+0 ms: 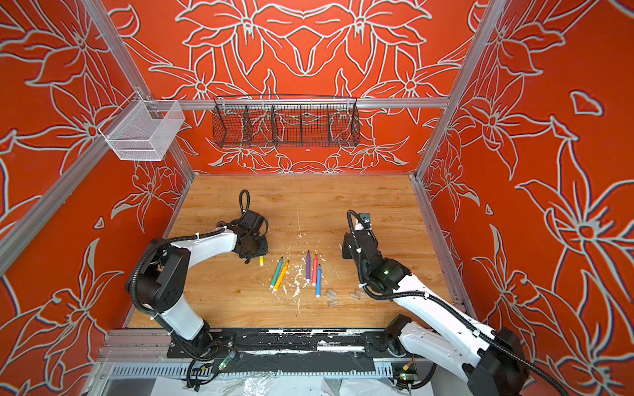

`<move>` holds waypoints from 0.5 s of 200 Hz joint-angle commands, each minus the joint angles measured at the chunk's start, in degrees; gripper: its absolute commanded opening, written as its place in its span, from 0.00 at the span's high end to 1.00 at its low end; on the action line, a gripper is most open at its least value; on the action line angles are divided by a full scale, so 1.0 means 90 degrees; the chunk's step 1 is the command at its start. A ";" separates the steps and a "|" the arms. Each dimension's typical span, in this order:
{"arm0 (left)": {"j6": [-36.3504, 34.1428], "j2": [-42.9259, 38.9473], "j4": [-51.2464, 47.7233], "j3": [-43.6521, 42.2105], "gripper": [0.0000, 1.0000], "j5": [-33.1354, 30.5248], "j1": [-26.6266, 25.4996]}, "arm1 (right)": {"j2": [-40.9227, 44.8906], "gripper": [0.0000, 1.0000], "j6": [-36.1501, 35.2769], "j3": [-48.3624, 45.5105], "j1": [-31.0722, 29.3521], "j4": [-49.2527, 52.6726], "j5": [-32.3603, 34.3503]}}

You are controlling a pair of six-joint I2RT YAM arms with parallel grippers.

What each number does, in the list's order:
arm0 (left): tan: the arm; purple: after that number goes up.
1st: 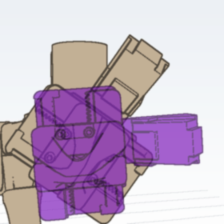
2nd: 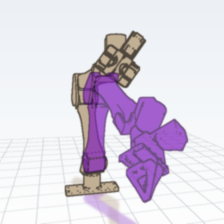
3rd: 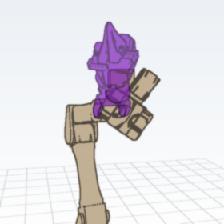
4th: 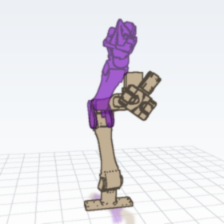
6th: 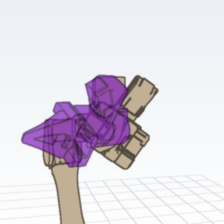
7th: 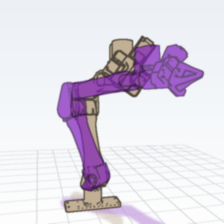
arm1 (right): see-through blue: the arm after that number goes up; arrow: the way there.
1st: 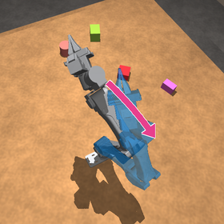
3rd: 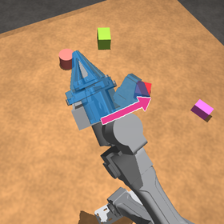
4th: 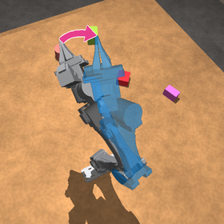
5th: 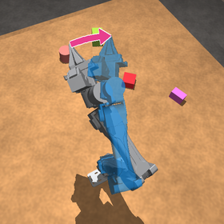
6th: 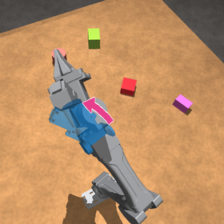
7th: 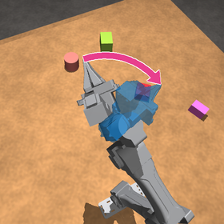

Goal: Insert the pens into the pen caps
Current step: 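Lower the capped yellow marker to the table and release it with the left gripper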

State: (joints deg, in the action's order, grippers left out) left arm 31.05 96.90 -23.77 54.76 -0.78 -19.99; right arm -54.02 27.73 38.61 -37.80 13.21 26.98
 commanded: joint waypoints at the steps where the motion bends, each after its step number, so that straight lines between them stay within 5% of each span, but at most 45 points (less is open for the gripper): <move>1: -0.0010 -0.0065 -0.0416 -0.0066 0.63 -0.0011 0.0004 | 0.0016 0.48 0.0123 0.0190 0.0058 0.0148 -0.0058; 100: -0.0468 -0.2230 0.0341 -0.0837 0.58 0.0083 -0.0412 | 0.0035 0.48 0.0201 0.0232 0.0138 0.0241 -0.0215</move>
State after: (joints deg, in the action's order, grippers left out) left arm 29.82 81.41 -22.17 47.86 0.54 -20.64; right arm -54.02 28.56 38.74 -37.06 14.39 25.91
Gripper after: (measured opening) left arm 0.422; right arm 0.517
